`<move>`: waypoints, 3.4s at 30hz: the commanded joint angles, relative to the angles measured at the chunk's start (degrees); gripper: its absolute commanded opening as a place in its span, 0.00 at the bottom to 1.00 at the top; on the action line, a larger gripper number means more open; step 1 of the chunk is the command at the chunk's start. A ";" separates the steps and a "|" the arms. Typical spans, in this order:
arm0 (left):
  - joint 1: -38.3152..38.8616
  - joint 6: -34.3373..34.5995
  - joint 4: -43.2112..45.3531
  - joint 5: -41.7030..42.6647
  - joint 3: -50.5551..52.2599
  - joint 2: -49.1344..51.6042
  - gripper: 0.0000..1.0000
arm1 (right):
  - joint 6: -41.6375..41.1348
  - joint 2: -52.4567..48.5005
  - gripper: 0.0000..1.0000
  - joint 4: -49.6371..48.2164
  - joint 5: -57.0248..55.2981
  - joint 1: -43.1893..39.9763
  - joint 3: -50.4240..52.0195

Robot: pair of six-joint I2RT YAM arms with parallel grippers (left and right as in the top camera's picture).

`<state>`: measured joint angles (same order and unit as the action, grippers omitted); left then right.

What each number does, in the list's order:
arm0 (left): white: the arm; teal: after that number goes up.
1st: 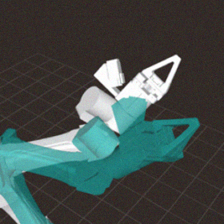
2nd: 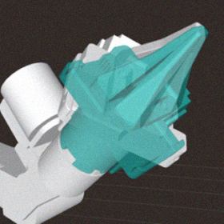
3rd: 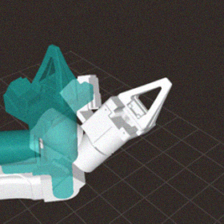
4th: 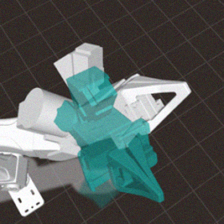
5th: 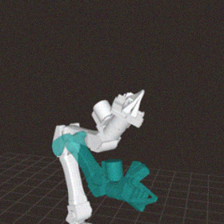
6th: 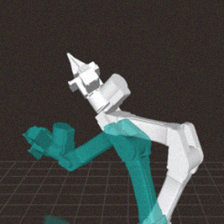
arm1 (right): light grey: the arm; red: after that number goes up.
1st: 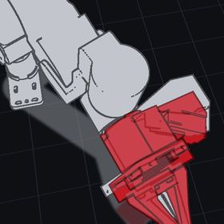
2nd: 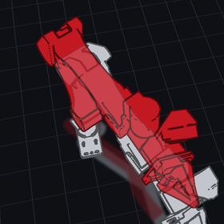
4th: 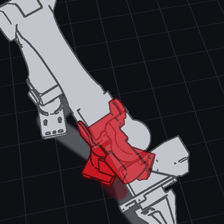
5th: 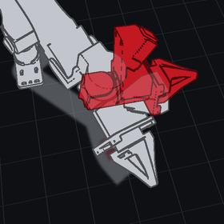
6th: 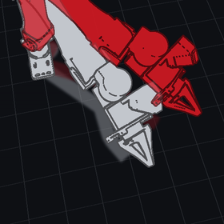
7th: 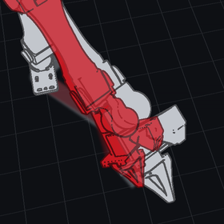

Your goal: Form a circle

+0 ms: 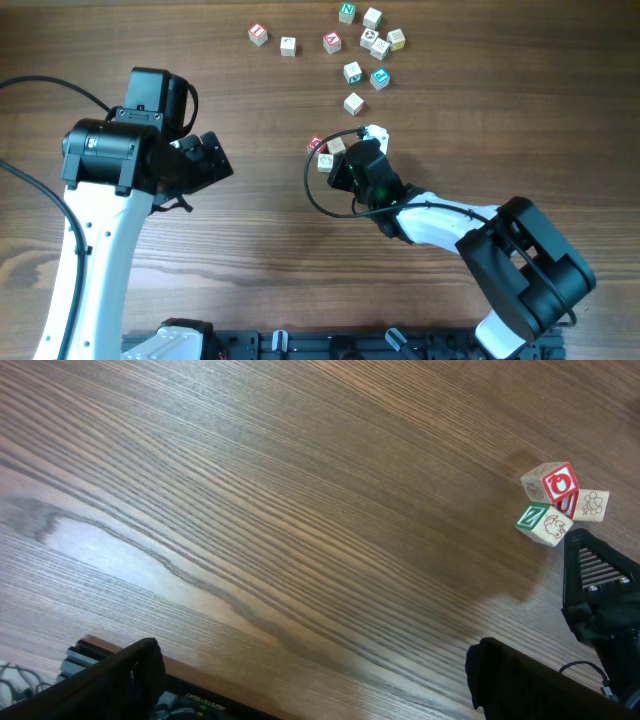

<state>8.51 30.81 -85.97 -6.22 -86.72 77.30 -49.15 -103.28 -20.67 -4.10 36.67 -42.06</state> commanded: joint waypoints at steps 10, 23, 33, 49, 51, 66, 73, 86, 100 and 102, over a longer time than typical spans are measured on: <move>0.00 0.96 0.00 -0.96 -0.17 -0.37 1.00 | 0.48 -0.92 0.04 0.44 -0.61 -0.22 0.35; 0.00 0.96 0.00 -0.96 -0.17 -0.37 1.00 | -2.43 17.92 0.04 20.06 -6.62 -0.37 0.35; 0.00 0.96 0.00 -0.96 -0.17 -0.37 1.00 | 26.86 61.09 0.73 31.76 -22.14 -0.37 0.35; 0.00 0.96 0.00 -0.96 -0.17 -0.37 1.00 | 32.65 93.09 1.00 45.44 -12.83 -26.03 12.02; 0.00 0.96 0.00 -0.96 -0.17 -0.37 1.00 | 32.65 97.74 1.00 41.83 -8.79 -30.91 16.63; 0.00 0.96 0.00 -0.96 -0.17 -0.37 1.00 | 34.16 103.10 1.00 20.02 0.72 -41.18 41.77; 0.00 0.96 0.00 -0.96 -0.17 -0.37 1.00 | 43.08 103.10 1.00 20.70 6.56 -41.18 41.77; 0.00 0.96 0.00 -0.96 -0.17 -0.37 1.00 | 42.97 103.03 1.00 20.61 6.71 -41.35 41.77; 0.94 -0.33 13.27 -2.23 1.86 -3.72 1.00 | 42.97 103.03 1.00 20.59 6.73 -41.35 41.77; 2.64 -0.59 19.74 -2.34 5.73 -7.72 1.00 | 42.97 103.03 1.00 20.61 6.73 -41.35 41.77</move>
<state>8.95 30.72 -71.61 -7.90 -85.03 75.81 -7.18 -0.97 -0.01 1.52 -4.29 -0.34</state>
